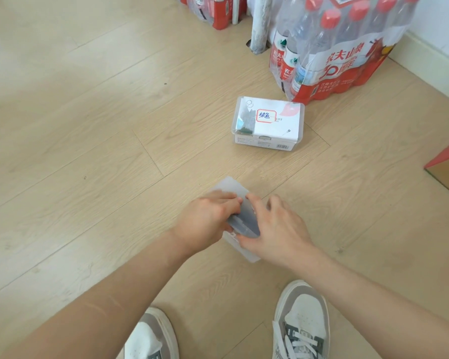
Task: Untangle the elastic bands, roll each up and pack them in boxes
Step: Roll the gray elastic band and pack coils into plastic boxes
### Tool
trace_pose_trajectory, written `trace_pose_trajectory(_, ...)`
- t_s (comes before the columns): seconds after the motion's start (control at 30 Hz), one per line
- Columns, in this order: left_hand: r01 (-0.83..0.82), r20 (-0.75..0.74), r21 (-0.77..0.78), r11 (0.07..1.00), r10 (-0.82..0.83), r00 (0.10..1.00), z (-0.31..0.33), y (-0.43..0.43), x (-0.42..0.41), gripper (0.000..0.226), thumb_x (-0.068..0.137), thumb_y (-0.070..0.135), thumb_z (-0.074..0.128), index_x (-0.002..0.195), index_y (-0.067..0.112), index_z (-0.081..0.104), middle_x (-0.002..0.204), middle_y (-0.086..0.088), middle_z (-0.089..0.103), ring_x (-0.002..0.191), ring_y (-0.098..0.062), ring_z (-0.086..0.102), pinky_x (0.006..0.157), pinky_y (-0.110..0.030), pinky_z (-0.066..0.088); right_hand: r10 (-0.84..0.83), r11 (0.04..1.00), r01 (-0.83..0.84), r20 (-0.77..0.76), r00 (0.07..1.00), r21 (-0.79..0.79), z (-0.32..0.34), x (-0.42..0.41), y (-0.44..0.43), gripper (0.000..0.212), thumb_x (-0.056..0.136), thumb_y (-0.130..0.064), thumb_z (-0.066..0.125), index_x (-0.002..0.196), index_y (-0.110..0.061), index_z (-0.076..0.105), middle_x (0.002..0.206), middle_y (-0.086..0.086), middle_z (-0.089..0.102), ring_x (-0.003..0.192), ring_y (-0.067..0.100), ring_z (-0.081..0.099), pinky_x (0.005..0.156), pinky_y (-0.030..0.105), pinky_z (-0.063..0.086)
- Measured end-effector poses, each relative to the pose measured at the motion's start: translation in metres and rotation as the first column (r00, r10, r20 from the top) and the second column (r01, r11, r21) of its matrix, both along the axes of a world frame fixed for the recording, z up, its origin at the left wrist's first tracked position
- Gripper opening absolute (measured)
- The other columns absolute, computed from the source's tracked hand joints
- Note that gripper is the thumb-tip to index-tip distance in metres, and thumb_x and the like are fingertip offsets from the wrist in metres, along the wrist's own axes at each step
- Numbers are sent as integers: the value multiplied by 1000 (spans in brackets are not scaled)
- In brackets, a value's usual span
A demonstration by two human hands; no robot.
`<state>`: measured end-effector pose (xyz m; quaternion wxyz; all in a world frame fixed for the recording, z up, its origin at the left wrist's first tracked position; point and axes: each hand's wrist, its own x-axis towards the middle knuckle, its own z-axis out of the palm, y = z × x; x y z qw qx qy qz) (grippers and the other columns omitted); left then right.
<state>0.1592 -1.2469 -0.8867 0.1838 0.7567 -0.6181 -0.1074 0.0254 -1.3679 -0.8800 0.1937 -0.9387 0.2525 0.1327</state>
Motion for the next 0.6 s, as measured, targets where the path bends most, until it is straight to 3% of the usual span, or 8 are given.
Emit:
trace_pose_trajectory(0.1, -233, 5, -46, 971, 234, 972, 2, -10, -2, 49, 57, 2, 83, 101, 17, 69, 130, -8, 58, 116, -35, 45, 79, -33, 51, -194, 973, 200, -55, 979, 112, 0, 2, 7, 82, 76, -76, 47, 142, -43, 12, 104, 4, 39, 96, 26, 51, 72, 35, 43)
trace_pose_trajectory(0.17, -543, -238, 10, 840, 529, 814, 3, -10, -17, 66, 70, 4, 76, 129, 23, 51, 148, -4, 36, 125, -28, 36, 99, -34, 41, -269, 945, 275, -60, 961, 175, -2, 1, 8, 81, 74, -79, 46, 140, -47, 10, 101, 3, 38, 88, 25, 49, 69, 34, 42)
trace_pose_trajectory(0.23, -603, -475, 170, 779, 601, 643, 5, -7, -26, 74, 81, 10, 69, 141, 32, 31, 149, 9, 30, 128, -17, 40, 104, -39, 41, -281, 938, 285, -50, 958, 198, -2, 1, 6, 81, 73, -78, 48, 139, -49, 12, 101, 1, 37, 89, 23, 48, 70, 33, 43)
trace_pose_trajectory(0.33, -501, -385, 175, 848, 527, 758, 5, 0, -11, 83, 78, 19, 74, 143, 43, 28, 154, 13, 24, 135, -15, 30, 109, -32, 31, -169, 968, 171, -25, 985, 181, 2, 1, -5, 77, 74, -72, 53, 140, -52, 17, 103, -3, 37, 96, 19, 48, 77, 33, 46)
trace_pose_trajectory(0.4, -399, -231, 165, 902, 428, 873, 6, 2, 4, 65, 78, 25, 75, 135, 37, 48, 150, 8, 35, 132, -15, 35, 106, -29, 32, -67, 984, 71, -30, 997, 163, 7, 2, -16, 75, 76, -67, 55, 140, -53, 19, 101, -6, 36, 97, 18, 47, 81, 33, 46)
trace_pose_trajectory(0.47, -345, -202, 157, 925, 372, 906, 7, 3, 10, 45, 74, 22, 78, 118, 24, 67, 136, 1, 55, 124, -18, 51, 101, -31, 42, 9, 990, -2, -54, 998, 141, 11, 4, -24, 74, 77, -63, 58, 140, -54, 21, 103, -5, 36, 98, 18, 48, 83, 32, 45)
trace_pose_trajectory(0.53, -289, -121, 103, 952, 300, 946, 6, 3, 7, 27, 70, 22, 76, 96, 15, 75, 112, -5, 70, 101, -21, 67, 80, -34, 57, 27, 992, -18, -70, 997, 128, 13, 8, -27, 72, 77, -58, 59, 140, -54, 23, 110, -3, 39, 106, 21, 49, 86, 33, 43)
trace_pose_trajectory(0.6, -231, 5, 39, 972, 231, 973, 2, 3, 6, 21, 77, 30, 62, 80, 11, 71, 90, -2, 74, 75, -22, 69, 53, -32, 56, 38, 994, -31, -65, 997, 104, 12, 15, -28, 71, 76, -61, 60, 139, -53, 28, 117, 0, 43, 114, 22, 48, 92, 36, 40)
